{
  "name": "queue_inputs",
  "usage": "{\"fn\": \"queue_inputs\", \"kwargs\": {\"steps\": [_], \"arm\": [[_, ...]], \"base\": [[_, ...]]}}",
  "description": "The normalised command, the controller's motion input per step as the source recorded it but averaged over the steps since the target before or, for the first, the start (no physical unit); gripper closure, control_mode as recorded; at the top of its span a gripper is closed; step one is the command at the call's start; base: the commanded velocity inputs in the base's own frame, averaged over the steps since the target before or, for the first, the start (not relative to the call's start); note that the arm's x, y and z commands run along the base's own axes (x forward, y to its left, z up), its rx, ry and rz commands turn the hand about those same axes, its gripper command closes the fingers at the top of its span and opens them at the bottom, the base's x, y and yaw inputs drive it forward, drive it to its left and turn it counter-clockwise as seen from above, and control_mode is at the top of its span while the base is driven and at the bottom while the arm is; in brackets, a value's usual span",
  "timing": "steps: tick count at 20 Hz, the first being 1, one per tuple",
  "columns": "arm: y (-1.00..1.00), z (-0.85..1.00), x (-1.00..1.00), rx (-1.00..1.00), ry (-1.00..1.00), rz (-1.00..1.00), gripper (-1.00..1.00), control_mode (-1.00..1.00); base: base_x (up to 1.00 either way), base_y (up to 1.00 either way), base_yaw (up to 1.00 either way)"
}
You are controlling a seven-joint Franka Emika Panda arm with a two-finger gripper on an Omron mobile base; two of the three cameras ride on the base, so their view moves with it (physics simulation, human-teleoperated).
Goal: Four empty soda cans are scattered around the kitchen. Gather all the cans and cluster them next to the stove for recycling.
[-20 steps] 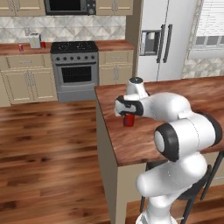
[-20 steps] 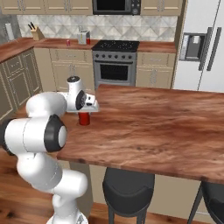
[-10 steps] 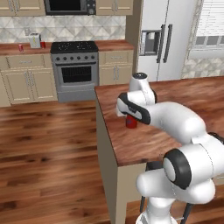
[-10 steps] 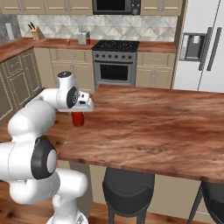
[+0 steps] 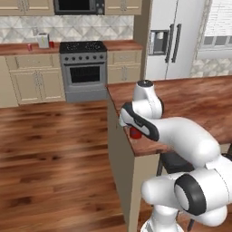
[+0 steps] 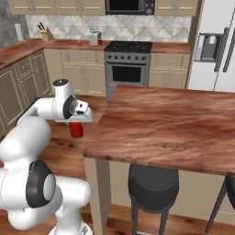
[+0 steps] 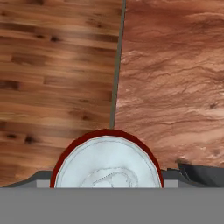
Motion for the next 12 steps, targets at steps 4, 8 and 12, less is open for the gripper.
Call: {"fn": "queue_inputs", "kwargs": {"steps": [4,8,12], "arm": [[0.00,0.00,0.00,0.00,0.00,0.00,1.00,1.00],[0.00,0.00,0.00,0.00,0.00,0.00,1.00,1.00],[0.00,0.00,0.00,0.00,0.00,0.00,1.00,1.00]], "base": [[-0.19,1.00,0.00],[0.59,1.00,0.00],[0.99,0.79,-0.07]]}}
